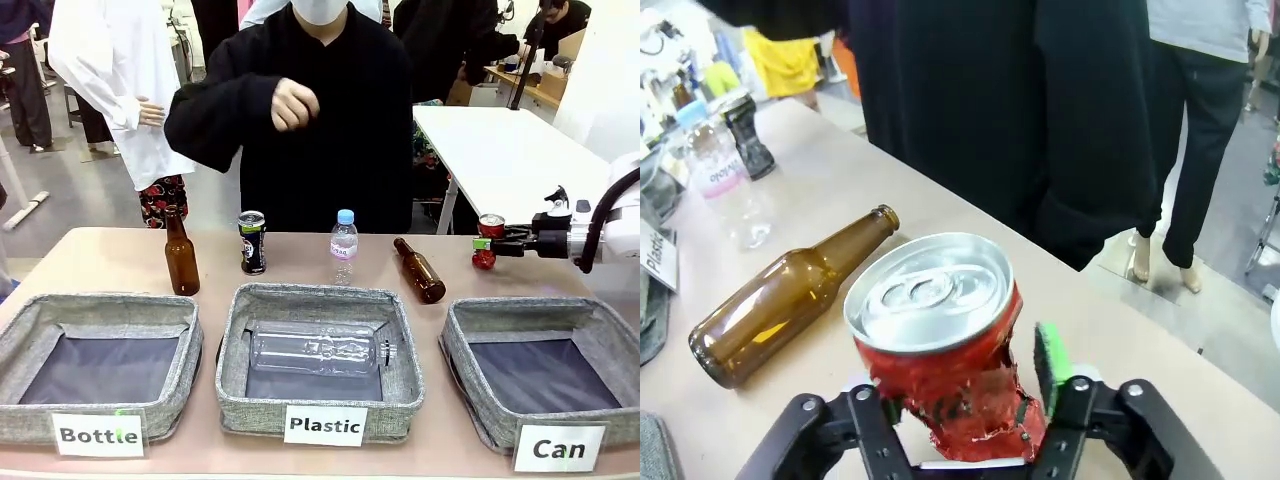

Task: Sort the can waste into the basket.
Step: Pick up the can waste from the table and place it in the right Fabric basket.

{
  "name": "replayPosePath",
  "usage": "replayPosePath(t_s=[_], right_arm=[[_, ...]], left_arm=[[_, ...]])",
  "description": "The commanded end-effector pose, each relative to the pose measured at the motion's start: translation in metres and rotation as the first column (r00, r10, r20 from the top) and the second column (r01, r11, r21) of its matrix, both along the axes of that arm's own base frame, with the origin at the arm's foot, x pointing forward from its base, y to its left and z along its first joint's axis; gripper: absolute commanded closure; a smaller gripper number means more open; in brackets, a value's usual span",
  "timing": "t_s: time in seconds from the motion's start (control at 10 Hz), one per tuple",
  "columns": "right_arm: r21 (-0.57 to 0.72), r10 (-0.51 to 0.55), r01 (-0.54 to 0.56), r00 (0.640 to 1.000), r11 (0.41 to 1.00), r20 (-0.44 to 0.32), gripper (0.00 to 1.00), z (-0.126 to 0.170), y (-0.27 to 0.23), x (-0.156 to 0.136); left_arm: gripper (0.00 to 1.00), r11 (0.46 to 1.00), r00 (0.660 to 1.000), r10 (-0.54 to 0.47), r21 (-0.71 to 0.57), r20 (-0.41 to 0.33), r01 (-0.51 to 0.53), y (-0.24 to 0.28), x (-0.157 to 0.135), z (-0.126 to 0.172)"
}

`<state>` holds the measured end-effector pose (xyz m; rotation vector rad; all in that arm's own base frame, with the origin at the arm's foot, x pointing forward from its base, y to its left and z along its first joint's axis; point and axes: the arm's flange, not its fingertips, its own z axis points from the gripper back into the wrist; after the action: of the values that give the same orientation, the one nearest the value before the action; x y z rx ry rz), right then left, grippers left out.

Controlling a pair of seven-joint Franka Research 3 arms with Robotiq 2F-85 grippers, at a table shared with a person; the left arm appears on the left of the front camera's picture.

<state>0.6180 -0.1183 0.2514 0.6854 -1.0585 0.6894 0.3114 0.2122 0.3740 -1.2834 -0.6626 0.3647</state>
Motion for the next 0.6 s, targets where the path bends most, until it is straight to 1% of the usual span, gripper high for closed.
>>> replayPosePath(t_s=[0.0, 0.2, 0.3, 0.4, 0.5], right_arm=[[0.011, 0.011, -0.011, 1.0, 1.0, 0.018, 1.0, 0.001, -0.001, 0.005], [0.005, 0.019, -0.019, 1.0, 1.0, 0.007, 1.0, 0.002, 0.0, 0.004], [-0.002, 0.023, -0.023, 1.0, 1.0, 0.007, 1.0, 0.008, 0.002, 0.003], [-0.019, 0.011, -0.01, 1.0, 1.0, 0.012, 1.0, 0.018, 0.003, 0.0], [-0.054, 0.008, -0.008, 1.0, 0.998, -0.001, 1.0, 0.035, 0.003, -0.006]], left_arm=[[0.0, 1.0, 0.999, 0.004, -0.005, 0.032, -0.004, 0.0, 0.001, 0.0], [0.0, 1.0, 0.999, 0.004, -0.005, 0.032, -0.004, 0.0, 0.001, 0.0], [0.0, 1.0, 0.999, 0.004, -0.005, 0.032, -0.004, 0.0, 0.001, 0.0], [0.0, 1.0, 0.999, 0.004, -0.005, 0.032, -0.004, 0.0, 0.001, 0.0], [0.0, 1.0, 0.999, 0.004, -0.005, 0.032, -0.004, 0.0, 0.001, 0.0]])
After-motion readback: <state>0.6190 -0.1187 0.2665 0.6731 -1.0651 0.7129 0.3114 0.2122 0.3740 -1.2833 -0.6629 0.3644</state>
